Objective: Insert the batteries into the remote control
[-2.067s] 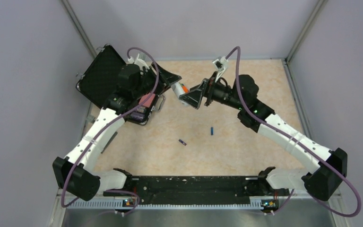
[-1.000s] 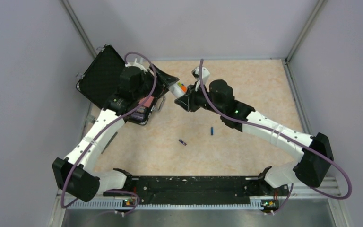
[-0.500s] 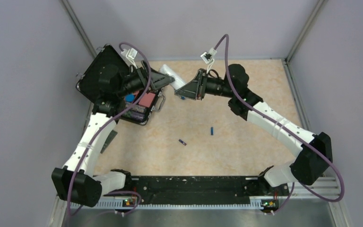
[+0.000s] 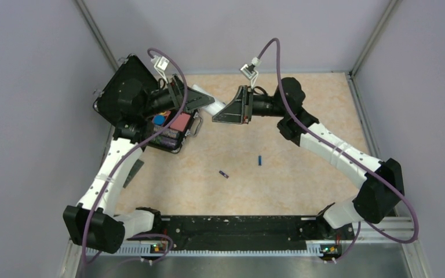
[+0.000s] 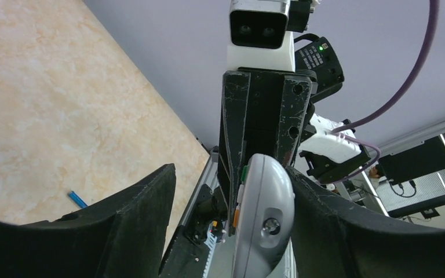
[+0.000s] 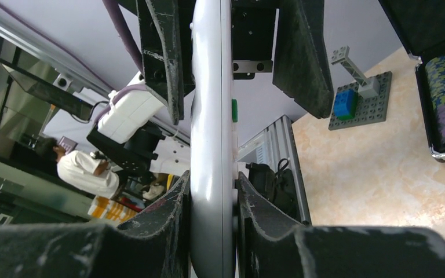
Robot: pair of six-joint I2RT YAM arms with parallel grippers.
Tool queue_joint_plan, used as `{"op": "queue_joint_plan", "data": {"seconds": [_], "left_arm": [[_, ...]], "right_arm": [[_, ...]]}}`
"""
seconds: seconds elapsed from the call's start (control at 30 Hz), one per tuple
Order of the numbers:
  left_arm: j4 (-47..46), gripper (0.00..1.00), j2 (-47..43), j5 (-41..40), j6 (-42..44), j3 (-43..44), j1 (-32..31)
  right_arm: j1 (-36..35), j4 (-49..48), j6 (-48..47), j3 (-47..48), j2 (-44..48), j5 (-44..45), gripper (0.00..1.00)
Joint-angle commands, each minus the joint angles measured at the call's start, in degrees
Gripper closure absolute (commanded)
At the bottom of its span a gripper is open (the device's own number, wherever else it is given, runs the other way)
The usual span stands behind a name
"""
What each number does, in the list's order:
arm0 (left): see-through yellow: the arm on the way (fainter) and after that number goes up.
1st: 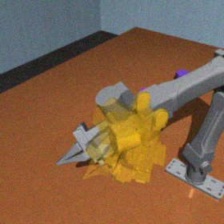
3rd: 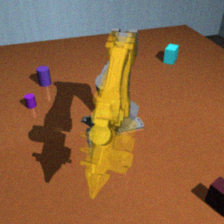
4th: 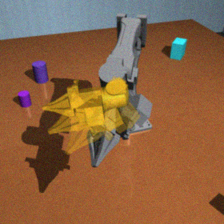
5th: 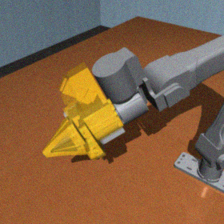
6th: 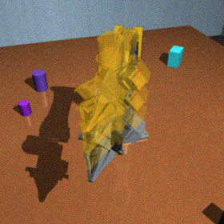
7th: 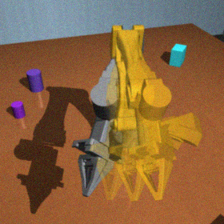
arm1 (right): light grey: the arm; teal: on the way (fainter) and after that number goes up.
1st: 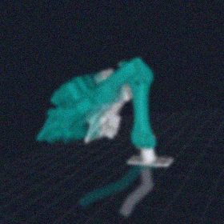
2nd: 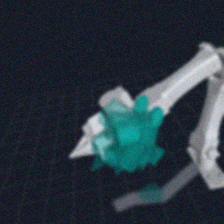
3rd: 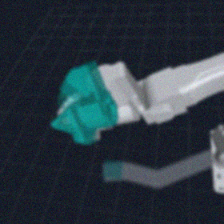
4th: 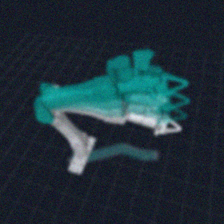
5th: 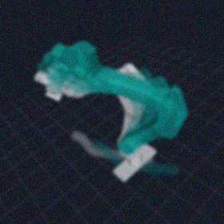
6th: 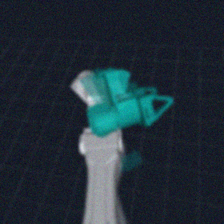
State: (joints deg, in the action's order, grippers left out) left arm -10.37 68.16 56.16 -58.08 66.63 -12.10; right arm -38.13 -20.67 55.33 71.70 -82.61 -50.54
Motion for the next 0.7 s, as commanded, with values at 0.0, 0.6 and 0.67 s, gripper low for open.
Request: {"op": "queue_joint_plan", "data": {"seconds": [0.0, 0.6, 0.67], "left_arm": [[-3.68, 0.29, -2.32, 0.52, -0.53, 2.09, 0.1], [1.06, 0.68, -4.97, -2.56, 1.3, 0.6, 0.14], [1.33, 0.68, -5.17, -2.29, 1.58, 0.44, 0.13]], "right_arm": [[-0.15, -3.79, 2.12, -0.03, 0.68, -0.75, 0.98], [-0.19, -3.92, 3.33, -2.02, 0.96, 1.15, 0.98], [-0.2, -4.07, 3.44, -2.14, 0.88, 1.22, 0.98]]}}
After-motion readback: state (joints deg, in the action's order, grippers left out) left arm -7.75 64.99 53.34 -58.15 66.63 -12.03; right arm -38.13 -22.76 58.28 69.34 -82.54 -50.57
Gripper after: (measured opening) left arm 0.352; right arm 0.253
